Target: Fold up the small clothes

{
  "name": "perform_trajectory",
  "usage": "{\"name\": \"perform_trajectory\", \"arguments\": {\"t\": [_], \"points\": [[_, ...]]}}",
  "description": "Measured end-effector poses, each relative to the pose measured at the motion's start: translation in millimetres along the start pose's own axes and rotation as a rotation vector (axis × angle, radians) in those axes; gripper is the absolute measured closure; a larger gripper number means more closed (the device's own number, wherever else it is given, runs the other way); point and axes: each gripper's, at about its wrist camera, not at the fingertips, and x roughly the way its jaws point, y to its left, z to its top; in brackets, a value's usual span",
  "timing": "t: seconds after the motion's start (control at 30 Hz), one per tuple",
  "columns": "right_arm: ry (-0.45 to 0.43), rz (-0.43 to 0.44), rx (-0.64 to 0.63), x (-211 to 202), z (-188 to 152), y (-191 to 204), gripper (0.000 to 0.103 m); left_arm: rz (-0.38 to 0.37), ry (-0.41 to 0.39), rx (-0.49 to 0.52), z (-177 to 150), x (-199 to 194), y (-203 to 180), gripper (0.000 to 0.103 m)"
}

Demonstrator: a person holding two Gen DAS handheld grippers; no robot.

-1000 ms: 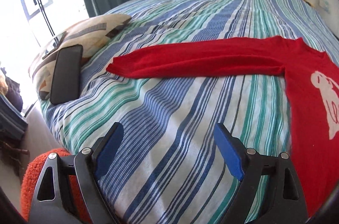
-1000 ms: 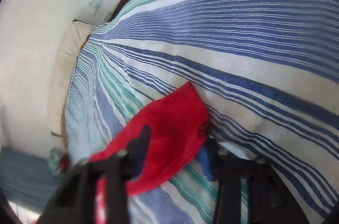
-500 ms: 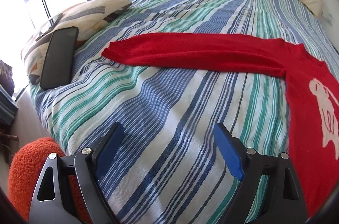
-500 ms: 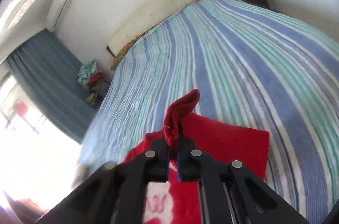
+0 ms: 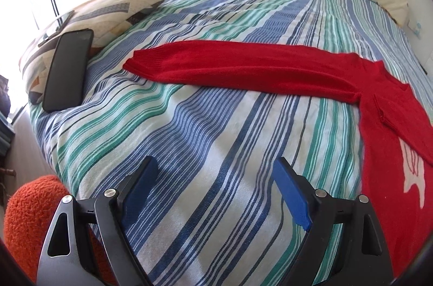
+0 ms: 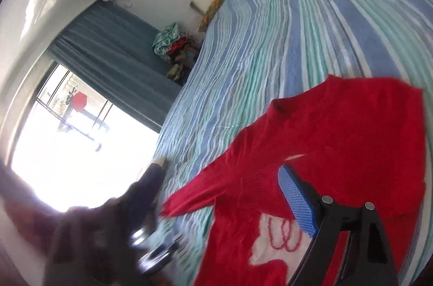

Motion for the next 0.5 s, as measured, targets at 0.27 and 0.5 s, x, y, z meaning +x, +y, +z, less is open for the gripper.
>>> {"name": "perform_trajectory", "arguments": {"t": [0.27,0.5], "points": [[0.085,-0.040,0.209,-32.4,2.5,-88.9,0.025,0.024,0.006,0.089,-10.4,8.1,-23.3,0.014],[0.135,-0.427,0.252,9.5,-21.1,-158.5,0.069,0.060,0.014,0.176,-19.9,14.4,-31.1,0.006]]}}
